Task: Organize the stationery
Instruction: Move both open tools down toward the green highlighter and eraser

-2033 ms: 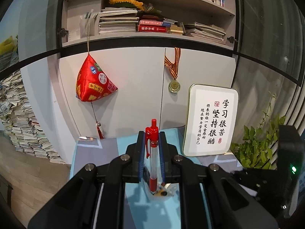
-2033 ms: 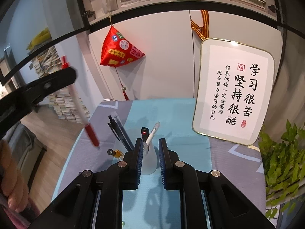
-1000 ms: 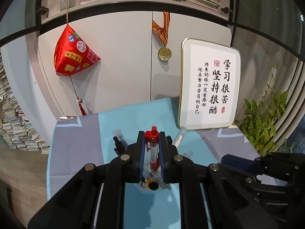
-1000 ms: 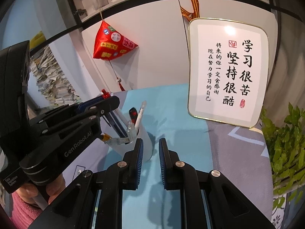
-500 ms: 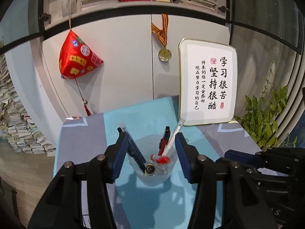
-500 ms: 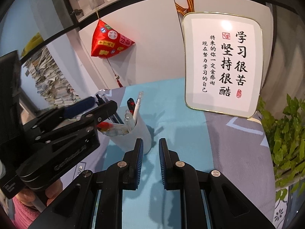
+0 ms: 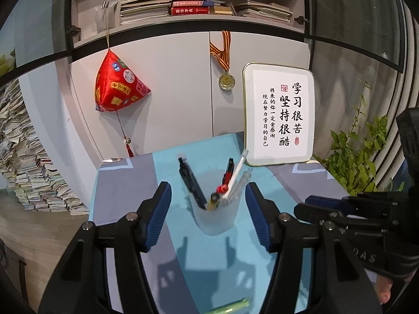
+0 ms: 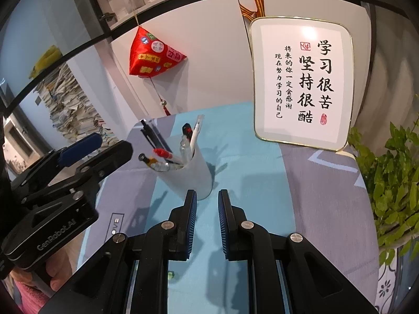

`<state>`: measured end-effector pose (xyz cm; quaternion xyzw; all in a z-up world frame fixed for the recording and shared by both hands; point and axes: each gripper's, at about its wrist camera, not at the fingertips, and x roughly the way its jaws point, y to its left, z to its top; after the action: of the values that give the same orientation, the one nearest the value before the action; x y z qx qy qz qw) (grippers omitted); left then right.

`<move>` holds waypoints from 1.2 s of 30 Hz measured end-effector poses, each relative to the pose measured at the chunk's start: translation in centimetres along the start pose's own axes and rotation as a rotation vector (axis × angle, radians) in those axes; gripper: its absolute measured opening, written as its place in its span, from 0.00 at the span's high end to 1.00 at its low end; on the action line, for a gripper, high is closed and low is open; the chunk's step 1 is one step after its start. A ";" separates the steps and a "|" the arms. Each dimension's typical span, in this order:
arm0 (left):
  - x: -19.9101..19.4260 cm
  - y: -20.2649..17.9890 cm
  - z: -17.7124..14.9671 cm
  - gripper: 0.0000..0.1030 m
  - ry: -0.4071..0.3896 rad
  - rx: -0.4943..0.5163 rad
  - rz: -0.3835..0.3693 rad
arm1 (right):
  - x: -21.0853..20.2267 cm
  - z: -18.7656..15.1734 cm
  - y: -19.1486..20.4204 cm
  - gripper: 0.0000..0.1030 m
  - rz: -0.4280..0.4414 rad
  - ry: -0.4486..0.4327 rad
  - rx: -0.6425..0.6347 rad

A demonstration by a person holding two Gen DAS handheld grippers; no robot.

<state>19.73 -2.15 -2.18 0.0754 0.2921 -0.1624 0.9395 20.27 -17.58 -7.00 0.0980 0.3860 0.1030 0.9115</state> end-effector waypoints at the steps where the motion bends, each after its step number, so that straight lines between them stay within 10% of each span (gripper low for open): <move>1: -0.3 0.1 -0.3 0.42 0.001 -0.001 -0.002 | -0.2 -0.2 0.1 0.85 -0.002 0.001 -0.001; 33: 1.4 -1.2 -14.4 0.43 0.295 0.212 -0.126 | 0.6 -7.0 2.2 0.85 -0.013 0.161 -0.083; 36: 2.3 -1.2 -14.4 0.69 0.318 0.210 -0.164 | 0.7 -7.3 1.9 0.85 -0.016 0.171 -0.078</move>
<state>13.52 -0.51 -15.35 0.1735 0.4235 -0.2537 0.8521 15.29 -14.88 -12.00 0.0500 0.4588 0.1187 0.8792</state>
